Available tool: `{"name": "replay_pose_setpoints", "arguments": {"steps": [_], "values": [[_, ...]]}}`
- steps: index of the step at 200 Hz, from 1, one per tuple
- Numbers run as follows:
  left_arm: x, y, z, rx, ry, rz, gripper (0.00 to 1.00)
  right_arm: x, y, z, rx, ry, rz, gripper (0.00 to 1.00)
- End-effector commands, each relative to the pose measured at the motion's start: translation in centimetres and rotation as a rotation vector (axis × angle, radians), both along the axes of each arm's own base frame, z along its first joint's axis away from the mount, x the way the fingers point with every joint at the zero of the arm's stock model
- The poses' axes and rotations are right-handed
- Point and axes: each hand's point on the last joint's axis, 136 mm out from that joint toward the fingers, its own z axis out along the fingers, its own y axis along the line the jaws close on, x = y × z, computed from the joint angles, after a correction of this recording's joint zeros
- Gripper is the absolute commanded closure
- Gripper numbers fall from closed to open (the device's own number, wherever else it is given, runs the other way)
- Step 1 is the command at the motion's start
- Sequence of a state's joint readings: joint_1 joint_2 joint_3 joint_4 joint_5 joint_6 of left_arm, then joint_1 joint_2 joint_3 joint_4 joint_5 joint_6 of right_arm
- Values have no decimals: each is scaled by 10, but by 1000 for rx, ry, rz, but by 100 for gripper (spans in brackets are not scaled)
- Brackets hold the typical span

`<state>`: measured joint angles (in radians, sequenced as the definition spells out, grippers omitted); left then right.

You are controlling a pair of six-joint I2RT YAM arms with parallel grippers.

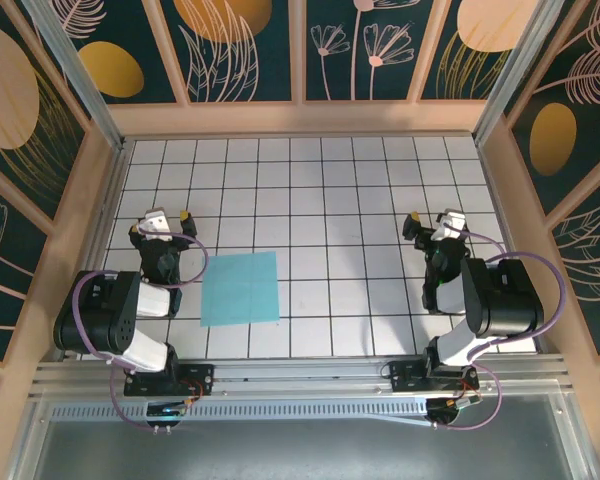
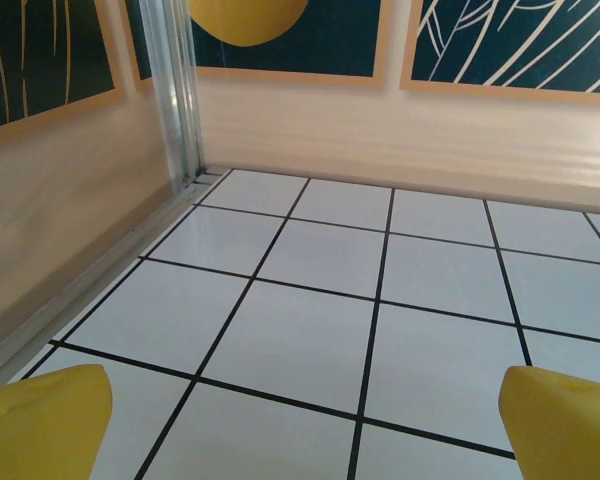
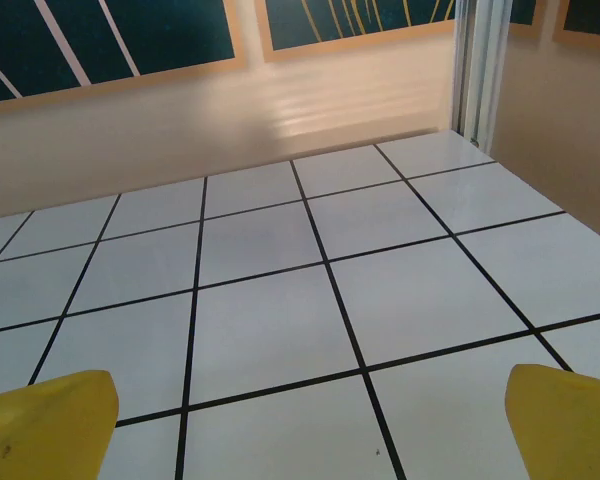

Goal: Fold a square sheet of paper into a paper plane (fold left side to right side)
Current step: Move the square sheet of paper to the center of the table.

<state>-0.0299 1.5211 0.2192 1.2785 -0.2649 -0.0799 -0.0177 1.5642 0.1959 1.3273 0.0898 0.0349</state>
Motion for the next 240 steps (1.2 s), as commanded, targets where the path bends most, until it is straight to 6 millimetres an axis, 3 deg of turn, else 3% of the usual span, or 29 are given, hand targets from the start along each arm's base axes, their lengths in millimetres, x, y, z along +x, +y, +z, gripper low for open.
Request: {"name": "replay_pose_setpoints", "arguments": {"steps": [1, 154, 183, 210, 240], "values": [[3, -2, 7, -18, -28, -14, 1, 2, -3, 11, -3, -44, -25, 1], [3, -2, 6, -18, -27, -14, 1, 2, -1, 10, 8, -40, -2, 1], [2, -1, 7, -19, -31, -11, 1, 12, -2, 21, 13, 4, 9, 1], [9, 7, 24, -28, 0, 41, 1, 9, -4, 51, 34, -25, 5, 1], [11, 9, 68, -47, -16, 53, 1, 2, 0, 75, 151, -1, 9, 1]]}}
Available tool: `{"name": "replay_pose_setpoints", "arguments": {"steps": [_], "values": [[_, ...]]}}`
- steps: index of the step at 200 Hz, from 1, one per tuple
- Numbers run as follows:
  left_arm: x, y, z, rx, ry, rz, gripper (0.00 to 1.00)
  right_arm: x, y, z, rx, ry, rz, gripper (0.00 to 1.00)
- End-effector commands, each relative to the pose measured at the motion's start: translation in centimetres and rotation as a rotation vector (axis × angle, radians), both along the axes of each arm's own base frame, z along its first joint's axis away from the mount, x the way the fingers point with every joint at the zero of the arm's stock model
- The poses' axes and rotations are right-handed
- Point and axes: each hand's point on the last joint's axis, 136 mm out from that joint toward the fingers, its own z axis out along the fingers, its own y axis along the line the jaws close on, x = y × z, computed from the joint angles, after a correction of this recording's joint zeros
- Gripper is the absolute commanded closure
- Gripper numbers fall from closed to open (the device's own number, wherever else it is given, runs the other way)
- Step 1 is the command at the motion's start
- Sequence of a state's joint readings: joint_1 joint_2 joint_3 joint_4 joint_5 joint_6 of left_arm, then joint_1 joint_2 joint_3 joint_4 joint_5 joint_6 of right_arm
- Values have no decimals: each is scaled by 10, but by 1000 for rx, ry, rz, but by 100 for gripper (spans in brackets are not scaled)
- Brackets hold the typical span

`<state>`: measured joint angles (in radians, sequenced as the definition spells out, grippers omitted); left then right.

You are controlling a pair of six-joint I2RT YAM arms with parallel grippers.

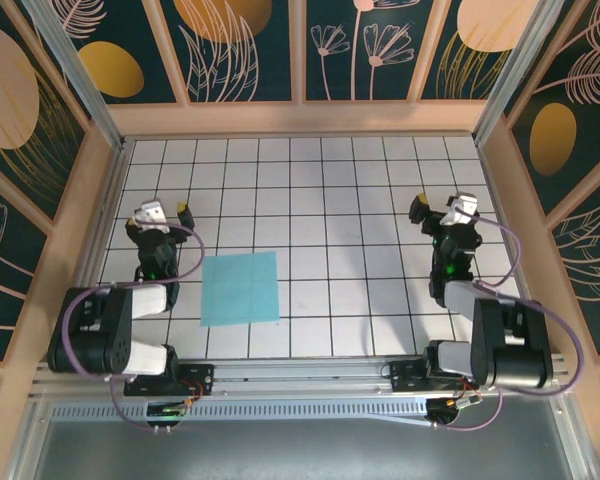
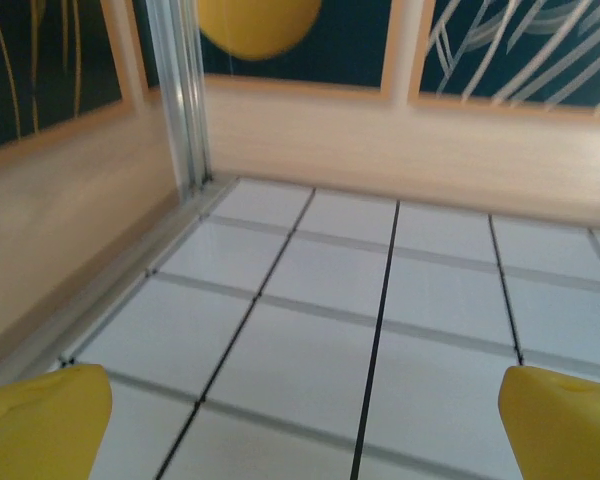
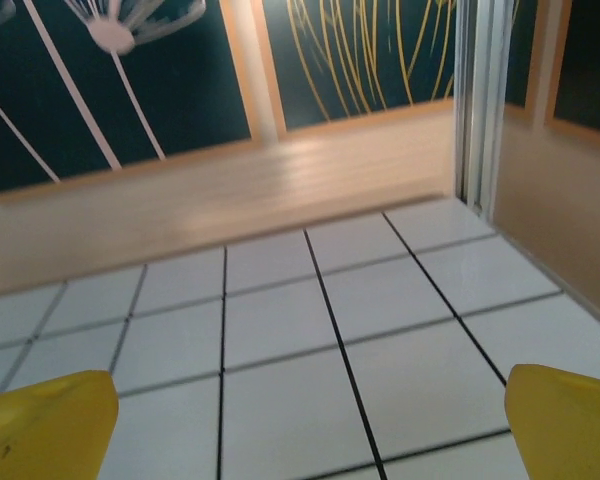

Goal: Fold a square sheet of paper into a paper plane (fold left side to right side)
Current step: Move the square sheet of paper to the center of the table.

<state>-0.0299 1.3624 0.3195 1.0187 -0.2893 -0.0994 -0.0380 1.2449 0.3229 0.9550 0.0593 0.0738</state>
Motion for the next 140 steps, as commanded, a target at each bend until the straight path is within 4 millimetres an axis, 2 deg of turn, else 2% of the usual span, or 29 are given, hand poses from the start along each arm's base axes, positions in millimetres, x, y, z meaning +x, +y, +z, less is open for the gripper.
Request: {"name": "replay_pose_setpoints", "arguments": {"steps": [1, 12, 27, 50, 78, 113, 140], "values": [[1, 5, 36, -34, -10, 28, 1, -4, 2, 2, 112, 77, 8, 1], [0, 6, 47, -66, 7, 42, 1, -9, 5, 5, 173, 104, 14, 1], [0, 0, 56, -134, 56, 16, 1, -16, 20, 6, 245, 148, 91, 1], [-7, -16, 49, -289, 151, -42, 1, -31, 41, 5, 332, 214, 192, 1], [-19, -54, 29, -467, 259, -207, 1, -45, 62, 0, 408, 303, 289, 1], [-38, -102, -8, -725, 432, -384, 1, -58, 94, -6, 524, 387, 449, 1], [-57, -133, -31, -796, 572, -454, 1, -59, 105, -9, 550, 432, 494, 1]]}}
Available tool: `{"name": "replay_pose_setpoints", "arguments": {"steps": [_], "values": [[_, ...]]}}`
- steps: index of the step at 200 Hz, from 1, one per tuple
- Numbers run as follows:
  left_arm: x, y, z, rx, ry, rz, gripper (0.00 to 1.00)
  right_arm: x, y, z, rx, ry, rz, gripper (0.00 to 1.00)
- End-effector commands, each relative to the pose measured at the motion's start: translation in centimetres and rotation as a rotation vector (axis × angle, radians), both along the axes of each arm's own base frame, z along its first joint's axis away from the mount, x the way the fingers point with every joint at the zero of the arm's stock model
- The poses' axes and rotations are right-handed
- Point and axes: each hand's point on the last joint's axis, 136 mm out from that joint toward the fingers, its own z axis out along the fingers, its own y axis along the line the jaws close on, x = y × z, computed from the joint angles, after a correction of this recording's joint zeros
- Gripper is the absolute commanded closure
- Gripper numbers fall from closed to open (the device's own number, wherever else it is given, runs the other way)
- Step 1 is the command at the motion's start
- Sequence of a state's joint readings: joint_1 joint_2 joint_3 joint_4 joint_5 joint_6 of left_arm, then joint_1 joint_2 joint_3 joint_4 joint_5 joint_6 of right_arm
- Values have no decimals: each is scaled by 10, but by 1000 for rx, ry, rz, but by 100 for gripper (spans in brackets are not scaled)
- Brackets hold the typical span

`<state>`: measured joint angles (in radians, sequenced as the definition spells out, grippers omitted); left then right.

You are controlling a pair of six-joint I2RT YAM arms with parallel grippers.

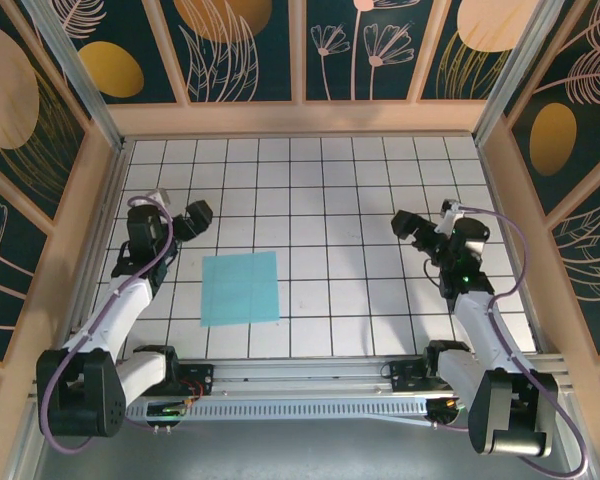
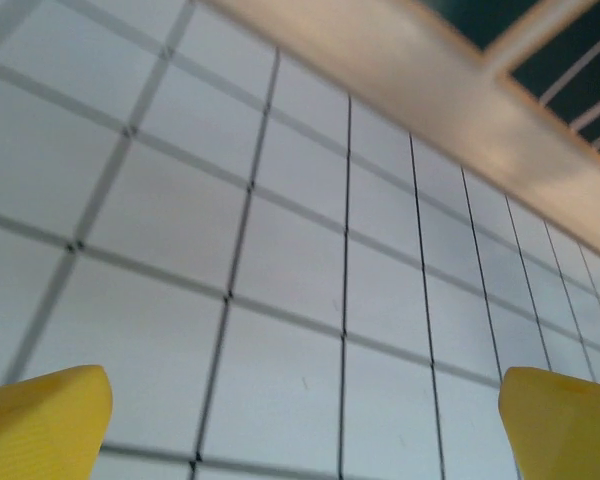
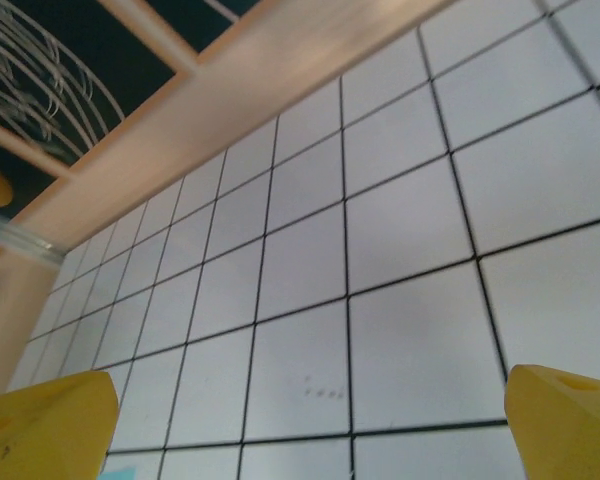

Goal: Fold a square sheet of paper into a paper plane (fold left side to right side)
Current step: Move the square sheet of paper to the center of the table.

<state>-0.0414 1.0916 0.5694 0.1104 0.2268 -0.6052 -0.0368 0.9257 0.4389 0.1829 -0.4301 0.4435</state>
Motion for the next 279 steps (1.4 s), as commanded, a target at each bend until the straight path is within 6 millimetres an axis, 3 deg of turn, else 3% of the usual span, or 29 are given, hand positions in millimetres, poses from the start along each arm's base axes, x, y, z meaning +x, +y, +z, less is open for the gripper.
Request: {"name": "replay_pose_setpoints", "arguments": {"steps": [1, 26, 110, 219, 279], "values": [[-29, -43, -29, -162, 184, -142, 1, -4, 20, 7, 77, 47, 97, 1], [-45, -67, -45, -186, 272, -201, 1, -2, 31, 3, 74, 83, 128, 1], [-87, -113, -97, -239, 465, -337, 1, 11, 63, -18, -11, 184, 181, 1], [-87, -145, -120, -208, 534, -387, 1, 17, 61, -21, -48, 201, 152, 1], [-78, -177, -120, -205, 545, -396, 1, 18, 54, -21, -87, 205, 118, 1]]}}
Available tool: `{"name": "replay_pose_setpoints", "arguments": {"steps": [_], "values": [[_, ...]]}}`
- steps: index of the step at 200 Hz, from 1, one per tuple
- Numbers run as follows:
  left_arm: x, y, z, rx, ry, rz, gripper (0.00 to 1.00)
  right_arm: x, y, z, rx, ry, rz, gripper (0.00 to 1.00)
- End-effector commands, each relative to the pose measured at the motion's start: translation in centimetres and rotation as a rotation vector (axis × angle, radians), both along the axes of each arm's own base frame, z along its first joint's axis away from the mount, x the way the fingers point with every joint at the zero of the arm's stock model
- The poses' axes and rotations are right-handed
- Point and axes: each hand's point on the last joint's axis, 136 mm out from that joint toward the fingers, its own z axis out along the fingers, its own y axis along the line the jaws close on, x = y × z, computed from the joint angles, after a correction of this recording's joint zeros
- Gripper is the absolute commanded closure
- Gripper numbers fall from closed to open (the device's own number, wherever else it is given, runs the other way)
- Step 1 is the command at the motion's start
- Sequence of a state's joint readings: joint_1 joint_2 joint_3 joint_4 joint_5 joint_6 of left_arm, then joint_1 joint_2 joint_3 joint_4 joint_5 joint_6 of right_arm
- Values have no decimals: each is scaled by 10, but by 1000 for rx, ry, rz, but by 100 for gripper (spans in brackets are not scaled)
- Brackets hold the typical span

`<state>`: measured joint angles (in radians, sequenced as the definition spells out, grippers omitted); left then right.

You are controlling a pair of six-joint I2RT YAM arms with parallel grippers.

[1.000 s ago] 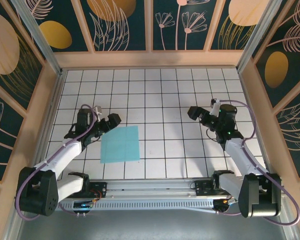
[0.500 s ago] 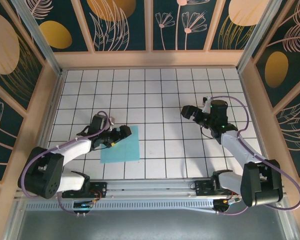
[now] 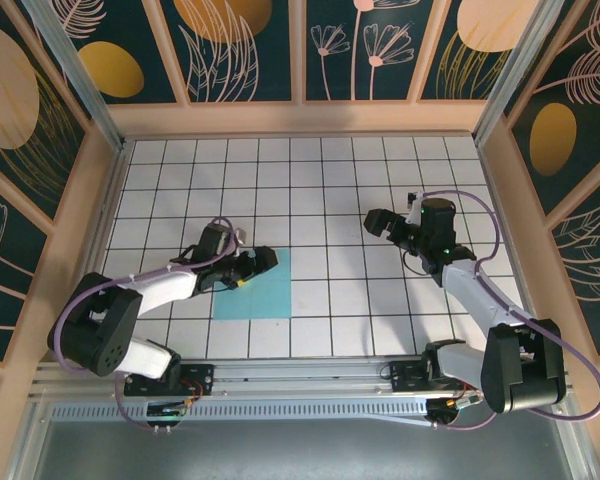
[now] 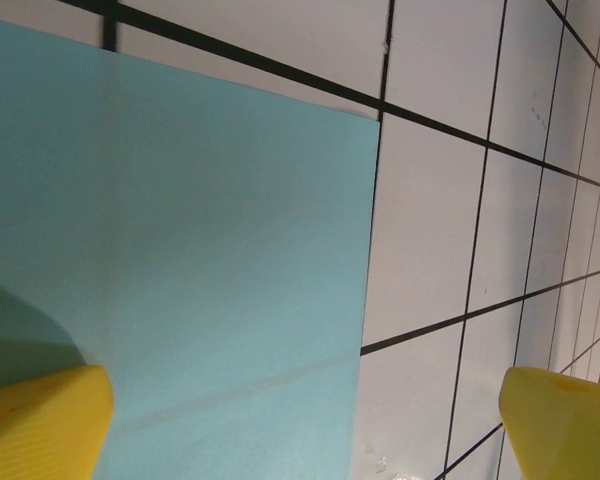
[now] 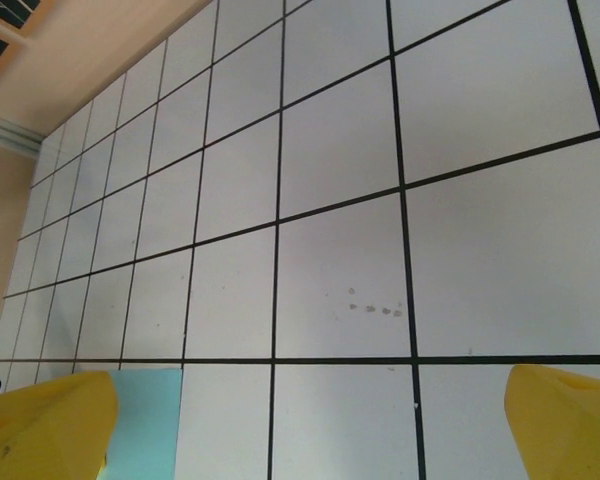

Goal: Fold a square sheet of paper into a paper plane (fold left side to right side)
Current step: Move the square sheet of paper to the center of the table.

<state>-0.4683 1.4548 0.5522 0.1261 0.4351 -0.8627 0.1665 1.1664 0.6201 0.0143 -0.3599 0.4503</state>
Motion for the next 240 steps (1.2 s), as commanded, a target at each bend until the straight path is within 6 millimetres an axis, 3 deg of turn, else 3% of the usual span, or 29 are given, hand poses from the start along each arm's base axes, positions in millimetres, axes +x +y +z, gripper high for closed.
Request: {"name": "replay_pose_setpoints", "arguments": {"steps": [1, 82, 87, 110, 157, 194, 222, 240], "values": [[5, -14, -4, 10, 30, 25, 1, 6, -4, 10, -45, -27, -15, 1], [31, -84, 5, -66, 3, 9, 1, 2, -23, 17, -70, -44, -67, 1], [31, -87, -5, -52, 22, 4, 1, 1, -24, 17, -71, -40, -70, 1], [39, -110, -5, -64, 17, -20, 1, -3, -32, 18, -80, -40, -83, 1], [50, -134, -4, -81, 2, -39, 1, -11, -43, 16, -77, -35, -96, 1], [56, -138, 18, -102, -56, -49, 1, -10, -38, 12, -61, -17, -71, 3], [64, -128, 49, -79, -154, -25, 1, -5, -29, 6, -76, 17, -28, 11], [63, -114, 58, -34, -192, -15, 1, -2, -18, 0, -97, 42, 2, 12]]}}
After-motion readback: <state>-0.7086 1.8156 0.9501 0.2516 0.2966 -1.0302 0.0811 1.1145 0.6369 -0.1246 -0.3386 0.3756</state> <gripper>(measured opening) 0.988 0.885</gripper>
